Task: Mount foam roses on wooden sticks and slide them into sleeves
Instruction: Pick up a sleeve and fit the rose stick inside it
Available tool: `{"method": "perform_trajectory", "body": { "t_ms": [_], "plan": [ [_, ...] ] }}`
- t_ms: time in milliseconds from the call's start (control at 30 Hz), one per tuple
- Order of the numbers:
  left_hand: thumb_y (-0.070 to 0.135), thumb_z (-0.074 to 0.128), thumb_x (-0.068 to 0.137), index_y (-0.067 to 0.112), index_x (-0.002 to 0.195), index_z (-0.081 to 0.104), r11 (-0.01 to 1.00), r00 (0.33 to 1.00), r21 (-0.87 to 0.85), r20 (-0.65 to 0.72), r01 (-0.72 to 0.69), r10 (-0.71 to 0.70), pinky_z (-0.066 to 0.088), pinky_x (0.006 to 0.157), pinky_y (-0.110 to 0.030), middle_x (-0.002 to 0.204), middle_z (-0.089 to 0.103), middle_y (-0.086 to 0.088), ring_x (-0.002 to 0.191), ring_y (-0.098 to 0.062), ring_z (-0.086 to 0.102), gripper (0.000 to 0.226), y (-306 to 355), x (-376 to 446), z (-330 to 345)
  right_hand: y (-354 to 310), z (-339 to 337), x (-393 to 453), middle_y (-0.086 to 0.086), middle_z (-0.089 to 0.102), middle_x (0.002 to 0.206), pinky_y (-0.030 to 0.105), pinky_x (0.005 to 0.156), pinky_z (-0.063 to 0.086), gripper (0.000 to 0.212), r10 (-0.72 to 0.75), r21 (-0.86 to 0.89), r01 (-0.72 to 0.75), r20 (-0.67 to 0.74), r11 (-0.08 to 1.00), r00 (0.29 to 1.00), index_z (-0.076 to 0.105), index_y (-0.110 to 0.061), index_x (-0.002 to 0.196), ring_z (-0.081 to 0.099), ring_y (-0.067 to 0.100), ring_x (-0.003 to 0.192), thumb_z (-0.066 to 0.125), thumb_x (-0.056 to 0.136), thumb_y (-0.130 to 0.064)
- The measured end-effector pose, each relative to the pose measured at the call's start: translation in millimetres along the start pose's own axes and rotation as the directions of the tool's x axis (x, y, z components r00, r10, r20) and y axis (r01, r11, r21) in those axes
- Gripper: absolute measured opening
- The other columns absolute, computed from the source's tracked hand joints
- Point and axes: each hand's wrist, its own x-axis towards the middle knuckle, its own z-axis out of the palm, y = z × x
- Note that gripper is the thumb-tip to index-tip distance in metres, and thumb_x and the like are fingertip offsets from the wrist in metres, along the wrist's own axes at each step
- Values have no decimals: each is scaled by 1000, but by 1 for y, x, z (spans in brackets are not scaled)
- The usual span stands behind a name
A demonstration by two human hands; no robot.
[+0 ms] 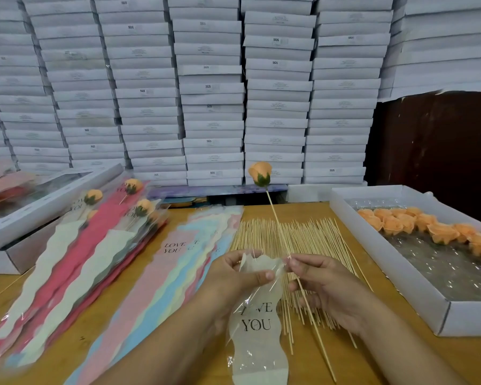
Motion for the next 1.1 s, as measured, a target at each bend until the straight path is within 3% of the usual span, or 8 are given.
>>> {"method": "perform_trajectory", "body": {
  "t_ms": [200, 367, 600, 833, 967, 1100],
  "plan": [
    [-2, 88, 65, 17, 111, 68, 1000, 1000, 14, 6, 14, -14, 62, 72, -45, 92, 78, -14, 75, -31, 75, 54, -2, 1, -4, -20, -1, 5, 3, 73, 80, 27, 49, 56, 27, -44, 6, 45, -142, 999, 989, 79, -11, 98, 68, 16, 63, 76, 72, -18],
    [0, 88, 63, 16, 112, 67, 999, 999, -4, 37, 33, -33, 59, 58, -34, 91, 78, -12, 72, -29, 75, 55, -2, 0, -5, -71, 7, 18, 0, 72, 75, 25, 53, 56, 20, -266, 26, 280, -247, 960, 932, 71, -11, 103, 69, 12, 64, 71, 84, -17],
    [5, 91, 58, 16, 108, 71, 999, 997, 11, 74, 35, -36, 59, 65, -38, 99, 77, -18, 79, -34, 75, 56, -3, -2, 1, -112, 27, 39, 0, 71, 79, 26, 59, 57, 19, -419, -8, 443, -339, 896, 842, 71, -12, 108, 70, 11, 65, 71, 91, -20],
    [7, 91, 59, 11, 105, 72, 999, 996, 32, 85, 13, -16, 59, 67, -38, 93, 78, -11, 82, -33, 74, 49, -4, -5, 1, -83, 32, 49, -4, 73, 71, 27, 55, 57, 9, -366, -33, 376, -324, 926, 873, 70, -19, 99, 71, 11, 64, 71, 91, -21],
    [11, 89, 60, 6, 100, 74, 999, 995, 35, 92, 19, -22, 60, 73, -43, 98, 75, -24, 81, -35, 72, 43, 0, -6, 1, -63, 35, 45, 1, 75, 73, 26, 56, 57, 16, -301, -7, 311, -263, 951, 917, 69, -15, 105, 73, 14, 67, 72, 90, -20],
    [15, 84, 68, 8, 81, 78, 999, 993, 34, 119, -6, 1, 58, 59, -30, 89, 76, -21, 70, -26, 74, 16, -1, -8, 1, -51, 39, 41, 9, 77, 81, 26, 59, 59, 16, -253, -2, 257, -183, 966, 950, 68, -12, 105, 76, 22, 75, 72, 89, -18]
  ]
}}
